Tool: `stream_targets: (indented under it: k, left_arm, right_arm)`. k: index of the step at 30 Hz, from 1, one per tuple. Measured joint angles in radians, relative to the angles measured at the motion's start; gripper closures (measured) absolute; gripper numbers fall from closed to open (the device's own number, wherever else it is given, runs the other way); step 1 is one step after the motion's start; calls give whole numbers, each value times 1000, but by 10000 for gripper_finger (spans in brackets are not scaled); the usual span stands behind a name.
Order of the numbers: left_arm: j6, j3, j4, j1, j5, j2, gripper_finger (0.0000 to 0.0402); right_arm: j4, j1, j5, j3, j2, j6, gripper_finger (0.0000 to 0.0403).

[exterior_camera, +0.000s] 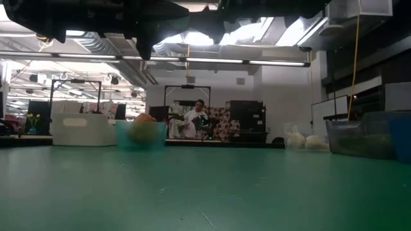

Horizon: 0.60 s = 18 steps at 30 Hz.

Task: Sort produce into baskets
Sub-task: Put the white garlic into the transparent bin

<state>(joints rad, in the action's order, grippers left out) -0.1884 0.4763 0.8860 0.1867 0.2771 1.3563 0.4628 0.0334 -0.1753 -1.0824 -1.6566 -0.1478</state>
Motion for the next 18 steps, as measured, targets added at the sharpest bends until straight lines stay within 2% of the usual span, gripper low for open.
stream_targets:
  k: [18]
  left_arm:
    - [-4,0,-9,0,0,0,265]
  right_arm:
    - [8,-1,52,0,-1,-1,56]
